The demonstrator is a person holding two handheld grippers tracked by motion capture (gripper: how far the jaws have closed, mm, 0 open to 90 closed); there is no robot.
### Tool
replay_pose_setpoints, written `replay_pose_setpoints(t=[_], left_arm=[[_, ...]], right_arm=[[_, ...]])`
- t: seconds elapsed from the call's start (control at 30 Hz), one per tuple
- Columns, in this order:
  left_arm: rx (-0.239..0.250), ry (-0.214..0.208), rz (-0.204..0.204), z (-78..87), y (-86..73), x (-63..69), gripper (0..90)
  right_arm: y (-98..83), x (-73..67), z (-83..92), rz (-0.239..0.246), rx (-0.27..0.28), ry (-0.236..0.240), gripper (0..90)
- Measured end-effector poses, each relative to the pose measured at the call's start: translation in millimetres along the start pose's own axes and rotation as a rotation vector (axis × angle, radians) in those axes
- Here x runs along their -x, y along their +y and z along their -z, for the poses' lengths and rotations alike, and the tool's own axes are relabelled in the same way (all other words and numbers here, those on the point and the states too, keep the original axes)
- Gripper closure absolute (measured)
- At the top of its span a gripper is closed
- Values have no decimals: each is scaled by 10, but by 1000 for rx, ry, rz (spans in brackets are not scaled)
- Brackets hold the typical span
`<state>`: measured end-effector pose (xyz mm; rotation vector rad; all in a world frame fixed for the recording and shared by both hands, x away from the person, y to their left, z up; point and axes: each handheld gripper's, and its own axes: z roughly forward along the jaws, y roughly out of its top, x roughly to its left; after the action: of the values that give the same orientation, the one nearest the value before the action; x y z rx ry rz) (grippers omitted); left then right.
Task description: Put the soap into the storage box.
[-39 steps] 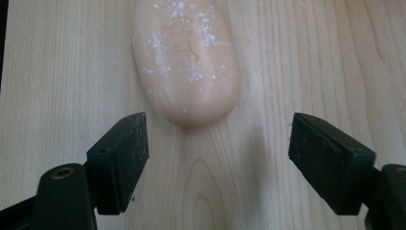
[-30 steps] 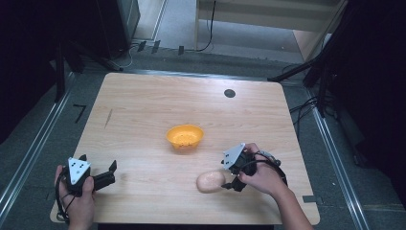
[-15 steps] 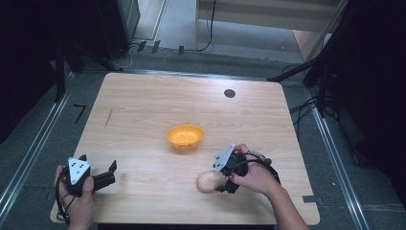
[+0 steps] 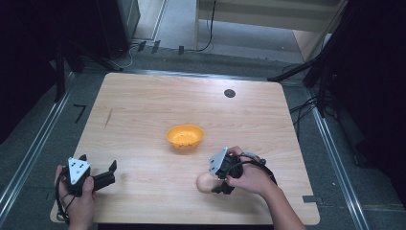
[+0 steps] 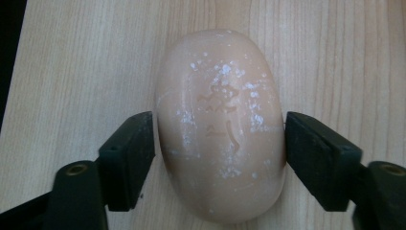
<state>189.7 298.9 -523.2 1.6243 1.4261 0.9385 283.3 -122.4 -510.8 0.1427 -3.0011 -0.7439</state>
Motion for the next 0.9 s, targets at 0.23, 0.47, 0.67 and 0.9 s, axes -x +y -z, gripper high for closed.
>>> replay_pose_setpoints(t=[0.23, 0.47, 0.67, 0.9], left_arm=[[0, 0, 0, 0, 0, 1, 0], [1, -1, 0, 0, -1, 0, 0], [2, -2, 2, 2, -1, -1, 0], [1, -2, 2, 2, 0, -1, 0]], right_arm=[[1, -11, -40, 10, -20, -14, 312], [10, -15, -57, 9, -23, -31, 324], [11, -3, -51, 14, -28, -31, 328], [-1, 16, -22, 3, -23, -46, 330]])
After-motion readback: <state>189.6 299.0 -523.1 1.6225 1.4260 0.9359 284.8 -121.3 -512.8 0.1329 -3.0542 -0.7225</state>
